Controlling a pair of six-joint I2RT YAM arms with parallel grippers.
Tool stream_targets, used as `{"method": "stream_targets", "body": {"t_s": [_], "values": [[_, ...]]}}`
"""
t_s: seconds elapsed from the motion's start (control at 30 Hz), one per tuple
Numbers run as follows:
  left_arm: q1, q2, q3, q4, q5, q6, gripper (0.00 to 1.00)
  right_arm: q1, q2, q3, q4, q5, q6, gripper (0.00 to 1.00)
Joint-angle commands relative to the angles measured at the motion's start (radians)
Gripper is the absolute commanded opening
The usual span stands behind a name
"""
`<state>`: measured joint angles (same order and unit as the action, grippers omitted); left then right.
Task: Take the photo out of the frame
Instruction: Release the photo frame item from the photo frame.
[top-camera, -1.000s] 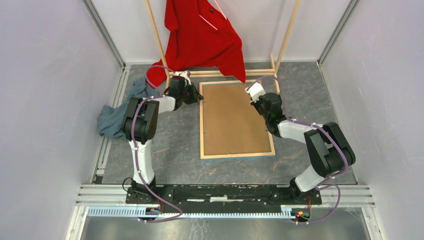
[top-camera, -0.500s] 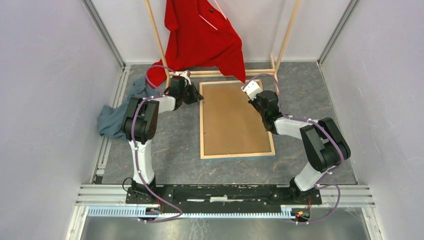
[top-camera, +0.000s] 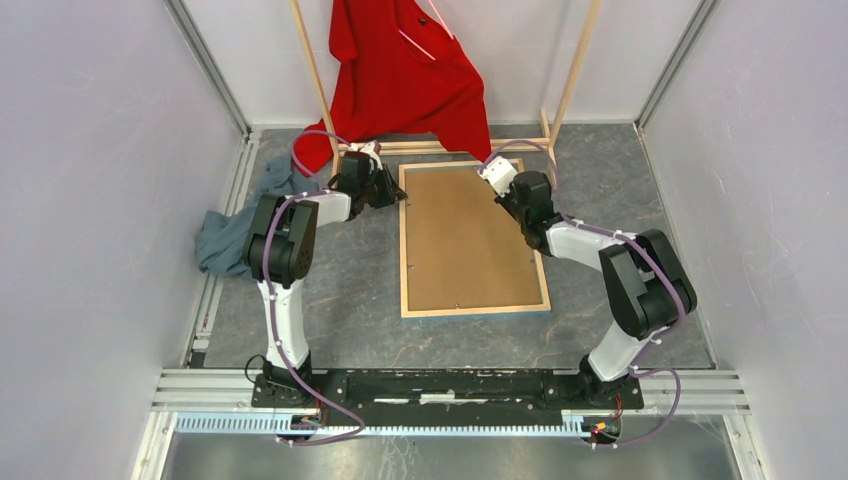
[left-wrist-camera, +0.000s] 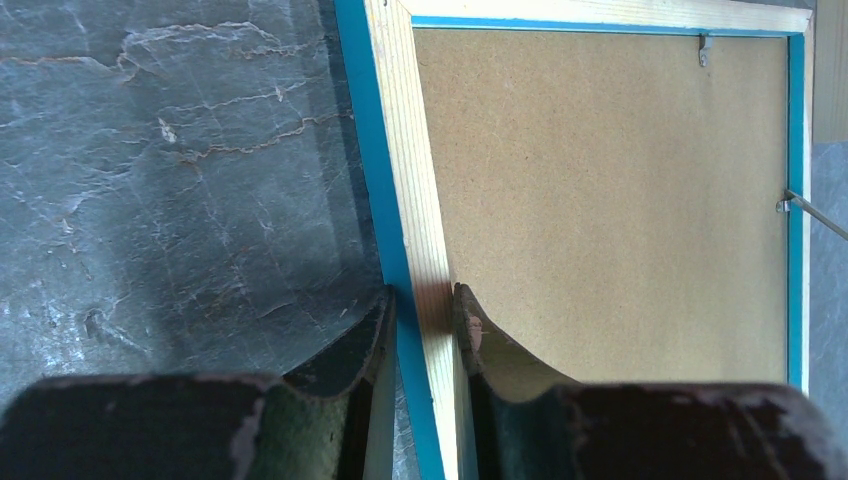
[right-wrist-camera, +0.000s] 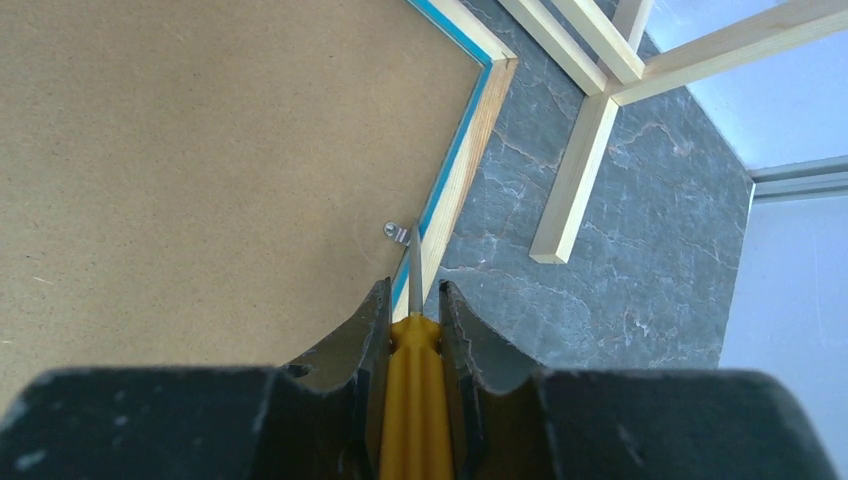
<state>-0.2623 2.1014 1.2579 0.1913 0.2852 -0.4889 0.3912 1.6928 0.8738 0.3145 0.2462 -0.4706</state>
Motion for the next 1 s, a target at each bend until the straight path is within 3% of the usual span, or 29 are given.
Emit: {"method": "stream_targets", "body": {"t_s": [0.0,0.3,0.97], "values": [[-0.012,0.083,-0.026,-0.144,-0.050,0.043,0.02,0.004,0.019,0.069,-0.118,-0.057,-0.012,0.00],[-0.012,0.080,-0.033,-0.148,-0.069,0.026,0.02,-0.004,0.089,0.225,-0.352,-0.025,0.001,0.00],[-0.011,0.080,-0.044,-0.160,-0.127,-0.017,0.02,-0.005,0.042,0.278,-0.569,0.003,-0.034,0.00]]}}
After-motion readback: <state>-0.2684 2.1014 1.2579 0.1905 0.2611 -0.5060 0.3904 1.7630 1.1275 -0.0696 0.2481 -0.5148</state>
